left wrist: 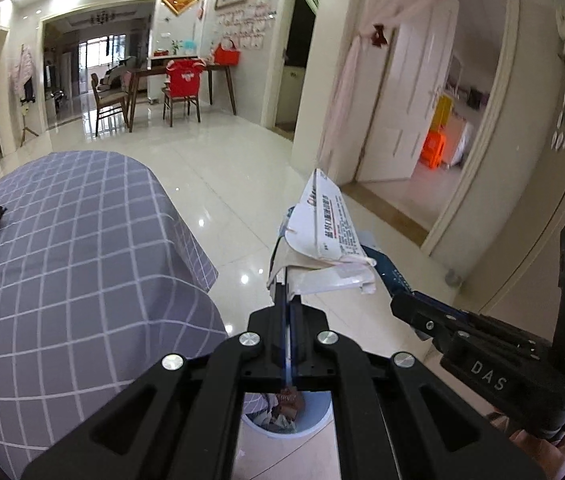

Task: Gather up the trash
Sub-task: 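Carry the white paper with the left gripper while the right carries the blue tube to the bucket, then drop the white paper into the bucket with the left gripper while the right drops the blue tube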

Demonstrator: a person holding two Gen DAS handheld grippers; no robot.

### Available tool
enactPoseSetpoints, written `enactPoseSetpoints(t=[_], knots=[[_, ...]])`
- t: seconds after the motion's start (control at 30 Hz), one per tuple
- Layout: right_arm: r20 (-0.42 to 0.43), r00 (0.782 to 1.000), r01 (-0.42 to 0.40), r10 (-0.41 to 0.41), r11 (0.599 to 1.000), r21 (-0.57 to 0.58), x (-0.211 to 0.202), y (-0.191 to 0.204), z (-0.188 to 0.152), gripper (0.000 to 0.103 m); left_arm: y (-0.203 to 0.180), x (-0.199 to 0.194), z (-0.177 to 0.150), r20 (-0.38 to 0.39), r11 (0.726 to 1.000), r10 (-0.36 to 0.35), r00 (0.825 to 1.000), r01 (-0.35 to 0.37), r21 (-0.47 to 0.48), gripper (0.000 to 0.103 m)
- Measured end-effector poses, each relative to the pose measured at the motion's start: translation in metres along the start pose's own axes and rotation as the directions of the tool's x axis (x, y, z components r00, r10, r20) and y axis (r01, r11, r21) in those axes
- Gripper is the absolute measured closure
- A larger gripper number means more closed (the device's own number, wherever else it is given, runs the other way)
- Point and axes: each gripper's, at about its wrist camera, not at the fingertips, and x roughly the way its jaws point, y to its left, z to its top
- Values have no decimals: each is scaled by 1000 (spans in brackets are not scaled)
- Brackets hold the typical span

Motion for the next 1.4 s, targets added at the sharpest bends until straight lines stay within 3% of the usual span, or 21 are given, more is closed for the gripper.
enactPoseSetpoints(t=[0.2,0.27,0.7,1.4], knots=[[26,1000,6,-7,999,54,18,-11,-2,81,-7,20,-3,-28,997,49,998,-47,57,102],[24,999,36,-38,997,62,23,-13,-7,25,-5,29,-3,-45,997,55,997,-53,57,102],[24,997,76,-78,995,57,20,-23,-12,24,-21,63,-7,-102,995,64,993,-56,82,102],[77,992,97,-104,991,89,3,-34,-12,24,-64,92,13,-111,994,25,994,-13,109,101]])
